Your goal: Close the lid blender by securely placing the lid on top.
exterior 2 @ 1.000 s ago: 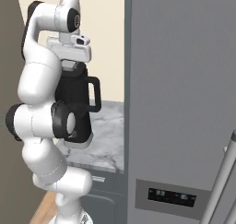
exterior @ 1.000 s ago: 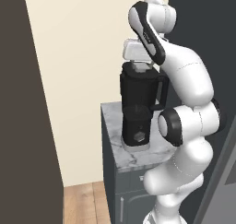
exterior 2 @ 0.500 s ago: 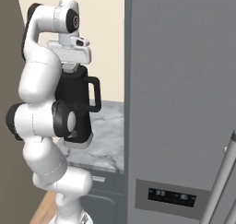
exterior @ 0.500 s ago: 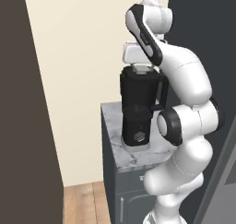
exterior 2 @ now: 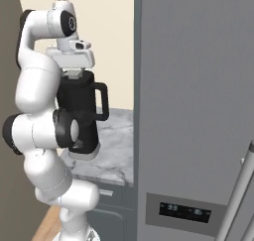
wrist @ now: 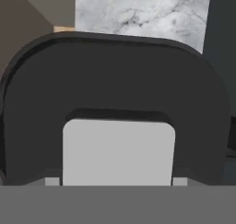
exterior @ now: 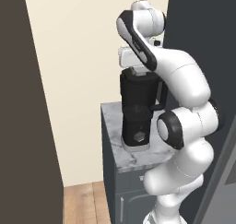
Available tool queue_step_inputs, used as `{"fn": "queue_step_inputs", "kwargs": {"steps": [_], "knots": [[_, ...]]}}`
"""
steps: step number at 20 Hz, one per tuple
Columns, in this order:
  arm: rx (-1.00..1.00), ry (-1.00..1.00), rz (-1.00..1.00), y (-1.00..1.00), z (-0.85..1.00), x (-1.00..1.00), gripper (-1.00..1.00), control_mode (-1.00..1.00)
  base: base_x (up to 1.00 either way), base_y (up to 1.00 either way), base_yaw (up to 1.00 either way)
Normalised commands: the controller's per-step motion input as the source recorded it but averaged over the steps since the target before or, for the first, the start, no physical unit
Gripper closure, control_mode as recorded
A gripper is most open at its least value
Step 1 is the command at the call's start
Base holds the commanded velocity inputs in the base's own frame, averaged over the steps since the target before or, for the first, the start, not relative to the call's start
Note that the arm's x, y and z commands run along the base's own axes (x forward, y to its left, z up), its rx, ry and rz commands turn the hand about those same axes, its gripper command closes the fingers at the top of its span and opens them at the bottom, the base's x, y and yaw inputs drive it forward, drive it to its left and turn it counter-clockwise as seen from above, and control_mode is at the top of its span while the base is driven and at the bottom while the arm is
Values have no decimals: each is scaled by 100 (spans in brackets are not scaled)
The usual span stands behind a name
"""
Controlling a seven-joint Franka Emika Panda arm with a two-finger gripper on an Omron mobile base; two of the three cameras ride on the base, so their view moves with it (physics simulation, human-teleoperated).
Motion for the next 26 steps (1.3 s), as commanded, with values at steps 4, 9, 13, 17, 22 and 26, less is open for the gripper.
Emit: {"fn": "queue_step_inputs", "kwargs": {"steps": [4,9,13,17,22,26], "knots": [[-1,-12,0,0,-5,-15,-100,-100,0,0,0],[0,-16,0,0,0,-31,-100,-100,0,0,0],[-1,-22,0,0,5,-43,-100,-100,0,0,0],[0,-24,0,0,13,-62,-100,-100,0,0,0],[0,-25,0,0,16,-89,-100,-100,0,0,0],[0,-21,0,0,2,-94,-100,-100,0,0,0]]}}
